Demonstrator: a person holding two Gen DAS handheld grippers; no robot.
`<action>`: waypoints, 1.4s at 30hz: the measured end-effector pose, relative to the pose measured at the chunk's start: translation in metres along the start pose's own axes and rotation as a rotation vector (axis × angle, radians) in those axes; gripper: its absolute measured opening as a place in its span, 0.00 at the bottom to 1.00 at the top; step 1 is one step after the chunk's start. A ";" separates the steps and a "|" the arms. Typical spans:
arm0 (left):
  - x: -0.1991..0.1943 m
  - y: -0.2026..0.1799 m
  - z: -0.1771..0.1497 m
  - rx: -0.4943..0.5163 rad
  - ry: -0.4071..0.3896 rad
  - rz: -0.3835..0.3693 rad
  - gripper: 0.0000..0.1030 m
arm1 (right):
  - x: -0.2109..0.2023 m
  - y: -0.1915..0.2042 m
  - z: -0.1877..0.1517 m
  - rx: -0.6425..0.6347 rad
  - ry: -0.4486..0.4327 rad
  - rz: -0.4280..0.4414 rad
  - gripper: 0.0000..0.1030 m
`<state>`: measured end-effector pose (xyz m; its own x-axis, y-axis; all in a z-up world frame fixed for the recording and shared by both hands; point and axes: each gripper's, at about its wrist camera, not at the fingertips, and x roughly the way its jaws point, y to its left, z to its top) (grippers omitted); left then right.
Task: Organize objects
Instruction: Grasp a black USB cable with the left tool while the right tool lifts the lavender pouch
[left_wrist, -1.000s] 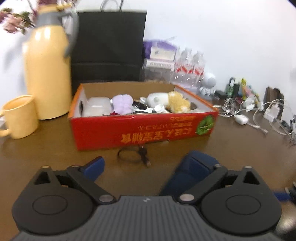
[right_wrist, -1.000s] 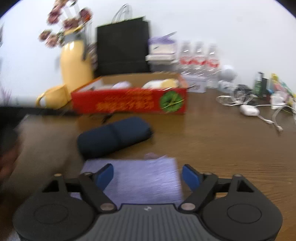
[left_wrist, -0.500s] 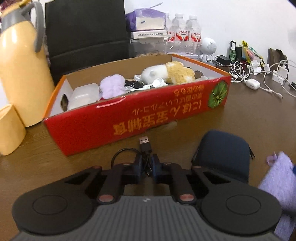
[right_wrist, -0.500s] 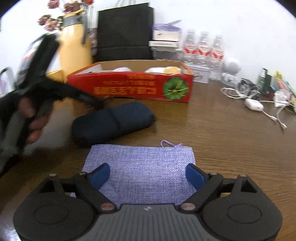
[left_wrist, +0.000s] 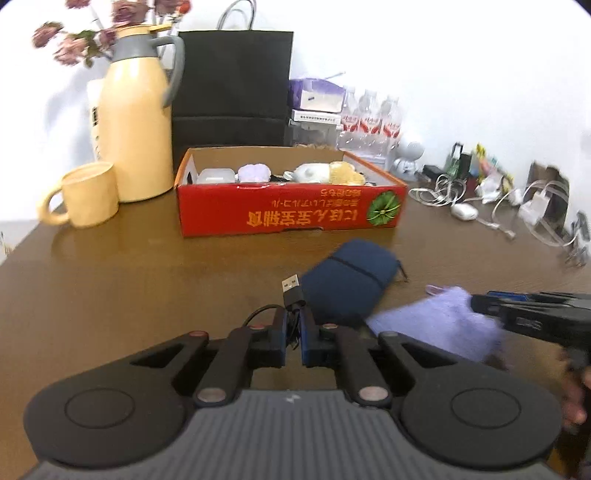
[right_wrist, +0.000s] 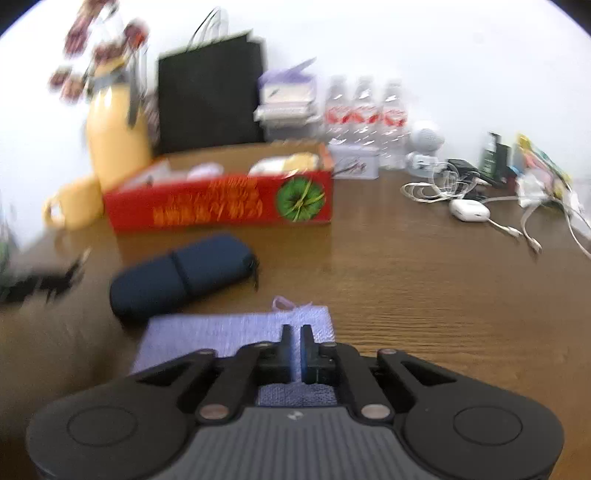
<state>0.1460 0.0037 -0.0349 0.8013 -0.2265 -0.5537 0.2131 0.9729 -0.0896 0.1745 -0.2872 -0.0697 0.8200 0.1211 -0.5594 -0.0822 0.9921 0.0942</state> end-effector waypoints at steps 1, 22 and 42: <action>-0.004 -0.001 -0.003 -0.005 0.007 -0.003 0.08 | 0.001 -0.002 0.000 0.010 0.012 -0.004 0.54; -0.003 0.013 0.047 0.003 -0.077 -0.089 0.06 | -0.051 0.012 0.058 -0.102 -0.140 0.192 0.10; 0.113 0.076 0.095 0.096 0.002 0.088 0.71 | 0.205 0.041 0.192 -0.083 0.008 0.158 0.47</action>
<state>0.3062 0.0478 -0.0254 0.8180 -0.1400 -0.5579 0.1945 0.9801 0.0392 0.4478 -0.2275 -0.0227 0.7885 0.2754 -0.5500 -0.2561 0.9600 0.1135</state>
